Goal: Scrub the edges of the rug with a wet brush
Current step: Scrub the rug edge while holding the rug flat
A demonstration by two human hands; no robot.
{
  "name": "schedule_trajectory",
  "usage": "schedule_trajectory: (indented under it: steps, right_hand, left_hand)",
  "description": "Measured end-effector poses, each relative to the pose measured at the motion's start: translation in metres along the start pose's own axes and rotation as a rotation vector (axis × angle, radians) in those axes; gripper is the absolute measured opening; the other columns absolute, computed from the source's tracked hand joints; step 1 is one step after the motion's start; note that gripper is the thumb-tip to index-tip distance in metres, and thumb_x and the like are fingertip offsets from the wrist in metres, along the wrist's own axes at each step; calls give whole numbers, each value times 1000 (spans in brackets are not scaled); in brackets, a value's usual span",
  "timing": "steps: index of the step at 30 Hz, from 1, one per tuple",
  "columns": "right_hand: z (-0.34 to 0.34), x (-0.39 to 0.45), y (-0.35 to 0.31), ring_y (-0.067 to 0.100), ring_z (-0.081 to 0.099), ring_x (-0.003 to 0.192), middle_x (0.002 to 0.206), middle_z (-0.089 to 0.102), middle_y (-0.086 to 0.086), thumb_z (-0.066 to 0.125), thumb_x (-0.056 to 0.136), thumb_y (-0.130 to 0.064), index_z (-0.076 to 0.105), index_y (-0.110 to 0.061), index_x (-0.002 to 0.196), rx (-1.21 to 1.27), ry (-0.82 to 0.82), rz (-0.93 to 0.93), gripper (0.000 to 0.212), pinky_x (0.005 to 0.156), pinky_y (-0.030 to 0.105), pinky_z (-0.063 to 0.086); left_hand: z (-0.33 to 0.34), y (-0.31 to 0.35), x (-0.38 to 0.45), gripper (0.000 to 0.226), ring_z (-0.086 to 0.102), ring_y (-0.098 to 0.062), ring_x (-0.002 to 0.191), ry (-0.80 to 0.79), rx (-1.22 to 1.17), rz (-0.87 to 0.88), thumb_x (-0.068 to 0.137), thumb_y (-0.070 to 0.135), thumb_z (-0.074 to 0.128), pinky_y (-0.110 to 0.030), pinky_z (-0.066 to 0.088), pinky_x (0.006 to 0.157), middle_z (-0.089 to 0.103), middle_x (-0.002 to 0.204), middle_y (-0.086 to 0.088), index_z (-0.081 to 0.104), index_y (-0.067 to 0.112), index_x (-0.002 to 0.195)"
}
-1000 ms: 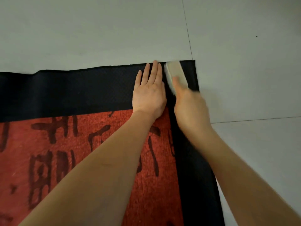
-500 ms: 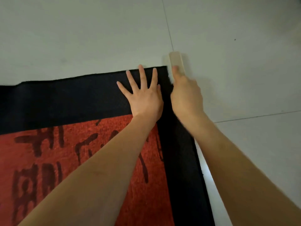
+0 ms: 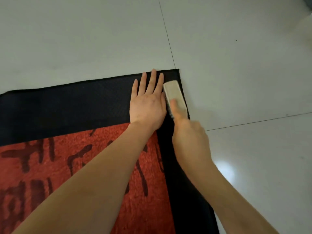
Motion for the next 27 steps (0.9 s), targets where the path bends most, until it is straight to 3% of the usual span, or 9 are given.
schedule_trajectory:
  steps: [5,10,16,22,25,27]
  right_hand:
    - [-15,75,-9,34,59,102,115,61,12,37,96,-11,26,-28,149,110,86,32,56,75,41,42]
    - [-3,-8,11,34,50,78,83,48,8,32,96,-9,13,-35,152,37,11,51,65,67,34,32]
    - [-14,67,2,33,59,85,99,62,13,33,94,-10,29,-28,147,101,101,13,56,66,35,37]
    - [2,-31,21,33,54,75,76,42,5,34,95,-7,7,-38,153,-5,8,27,71,64,35,31]
    - [-9,22,14,28,43,71,79,43,6,35,94,-7,24,-31,149,36,86,10,61,63,35,31]
    - [-14,47,5,29,51,76,85,52,9,36,94,-8,30,-25,147,95,112,5,55,64,34,33]
  left_hand:
    - [1,-1,2,55,-6,-22,152,-24,3,-9,106,33,18,-40,-4,123,-3,165,0,2,24,157]
    - [0,1,-2,55,-5,-21,152,-17,12,-35,105,33,16,-42,-4,123,-3,165,2,3,24,157]
    - [3,2,-2,54,-6,-21,152,-1,9,-103,105,31,18,-43,-5,122,-2,165,3,3,25,157]
    - [2,3,-2,55,-4,-23,152,0,36,-83,105,31,17,-45,-3,122,-2,165,2,3,23,157]
    - [-2,3,2,55,-6,-24,151,-47,20,-95,106,32,18,-46,-3,122,-4,165,-1,2,22,158]
    - [-5,6,-14,55,-9,-25,151,-45,-7,-89,106,31,19,-46,-5,122,-6,165,-3,2,19,157]
Point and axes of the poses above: each hand's wrist, its own x-axis towards the middle knuckle, its own z-axis out of the palm, y = z × x, the point moved 8 cm from there along x, towards the middle knuckle
